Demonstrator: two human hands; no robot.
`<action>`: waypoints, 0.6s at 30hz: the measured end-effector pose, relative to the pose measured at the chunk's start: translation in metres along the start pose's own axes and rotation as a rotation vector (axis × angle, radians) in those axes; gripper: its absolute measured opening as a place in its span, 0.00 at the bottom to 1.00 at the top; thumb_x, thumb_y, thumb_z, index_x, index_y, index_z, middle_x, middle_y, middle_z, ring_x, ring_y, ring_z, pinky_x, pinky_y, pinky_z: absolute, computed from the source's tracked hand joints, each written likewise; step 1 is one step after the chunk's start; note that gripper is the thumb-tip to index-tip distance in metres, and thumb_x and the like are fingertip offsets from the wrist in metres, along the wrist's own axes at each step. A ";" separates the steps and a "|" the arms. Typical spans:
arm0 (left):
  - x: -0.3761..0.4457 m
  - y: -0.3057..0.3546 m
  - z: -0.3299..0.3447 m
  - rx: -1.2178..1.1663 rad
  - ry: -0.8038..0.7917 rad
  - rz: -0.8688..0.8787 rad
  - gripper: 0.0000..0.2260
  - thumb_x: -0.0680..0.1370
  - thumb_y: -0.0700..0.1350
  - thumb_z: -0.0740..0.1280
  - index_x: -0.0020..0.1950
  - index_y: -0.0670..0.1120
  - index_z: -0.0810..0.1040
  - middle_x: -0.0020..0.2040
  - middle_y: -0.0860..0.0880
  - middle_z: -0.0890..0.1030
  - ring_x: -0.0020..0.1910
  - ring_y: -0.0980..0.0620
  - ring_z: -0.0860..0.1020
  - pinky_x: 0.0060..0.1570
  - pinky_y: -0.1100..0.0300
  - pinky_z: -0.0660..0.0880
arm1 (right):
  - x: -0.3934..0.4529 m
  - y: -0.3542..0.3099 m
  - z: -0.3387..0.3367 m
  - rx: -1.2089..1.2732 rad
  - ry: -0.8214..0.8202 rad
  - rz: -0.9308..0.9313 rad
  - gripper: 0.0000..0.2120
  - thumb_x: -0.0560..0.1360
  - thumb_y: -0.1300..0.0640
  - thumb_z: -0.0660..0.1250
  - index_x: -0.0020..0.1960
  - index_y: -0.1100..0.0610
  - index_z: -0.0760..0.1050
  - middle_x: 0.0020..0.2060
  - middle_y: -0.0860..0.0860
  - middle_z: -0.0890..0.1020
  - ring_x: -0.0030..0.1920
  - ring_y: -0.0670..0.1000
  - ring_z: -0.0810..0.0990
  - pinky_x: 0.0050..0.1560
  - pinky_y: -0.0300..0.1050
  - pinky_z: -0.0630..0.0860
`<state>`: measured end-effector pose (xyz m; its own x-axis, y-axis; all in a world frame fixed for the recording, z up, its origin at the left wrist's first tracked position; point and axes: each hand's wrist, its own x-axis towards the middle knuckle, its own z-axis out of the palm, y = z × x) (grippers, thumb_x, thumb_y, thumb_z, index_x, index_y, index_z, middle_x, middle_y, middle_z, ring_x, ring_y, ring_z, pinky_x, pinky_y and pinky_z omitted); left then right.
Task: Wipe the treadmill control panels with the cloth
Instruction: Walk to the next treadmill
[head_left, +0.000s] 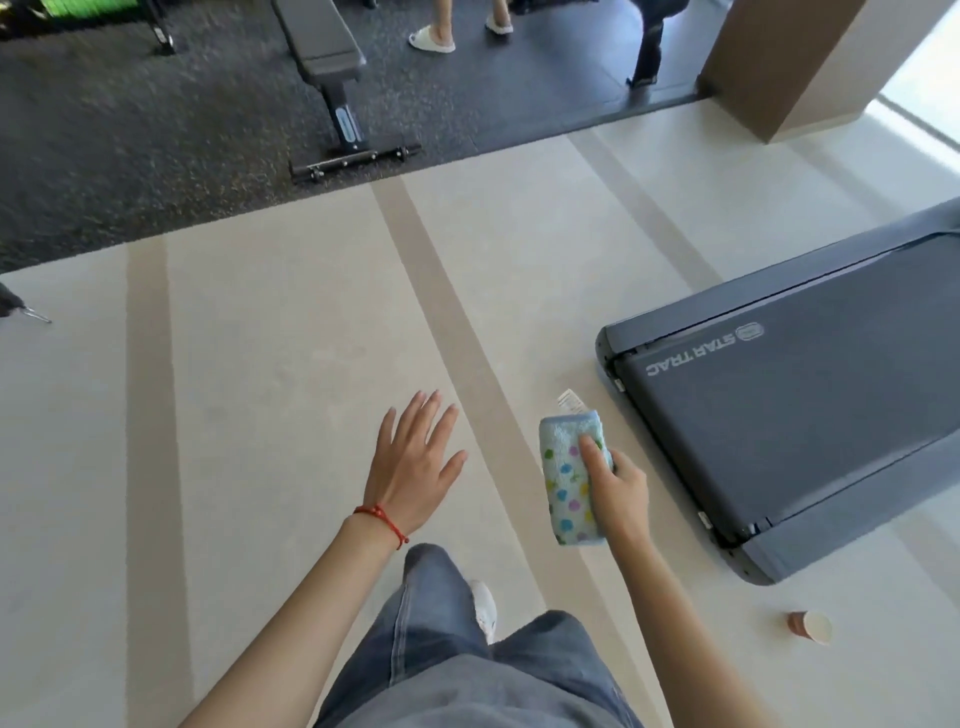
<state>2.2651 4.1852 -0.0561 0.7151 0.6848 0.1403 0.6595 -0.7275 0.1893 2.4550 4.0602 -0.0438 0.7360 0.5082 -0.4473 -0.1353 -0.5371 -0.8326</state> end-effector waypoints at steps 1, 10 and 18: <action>0.017 0.001 0.003 -0.004 -0.005 0.036 0.23 0.76 0.53 0.54 0.62 0.39 0.76 0.63 0.39 0.75 0.63 0.40 0.73 0.58 0.40 0.69 | 0.008 -0.001 -0.002 0.013 0.026 0.019 0.14 0.75 0.47 0.63 0.38 0.57 0.74 0.31 0.51 0.80 0.30 0.48 0.79 0.28 0.38 0.72; 0.173 0.019 0.040 -0.086 -0.087 0.458 0.22 0.76 0.52 0.56 0.65 0.43 0.68 0.64 0.39 0.74 0.65 0.43 0.66 0.58 0.40 0.69 | 0.076 -0.005 -0.028 0.223 0.389 0.229 0.15 0.74 0.47 0.65 0.37 0.59 0.75 0.34 0.53 0.80 0.35 0.54 0.79 0.39 0.49 0.76; 0.290 0.063 0.060 -0.101 -0.125 0.768 0.23 0.76 0.53 0.56 0.65 0.41 0.72 0.64 0.38 0.74 0.64 0.40 0.69 0.58 0.42 0.69 | 0.103 -0.019 -0.050 0.395 0.669 0.336 0.15 0.75 0.48 0.63 0.38 0.60 0.74 0.33 0.52 0.78 0.34 0.51 0.77 0.35 0.44 0.72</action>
<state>2.5279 4.3352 -0.0623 0.9871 -0.0226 0.1586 -0.0501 -0.9839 0.1716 2.5662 4.0895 -0.0576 0.8358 -0.2093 -0.5076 -0.5476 -0.2506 -0.7983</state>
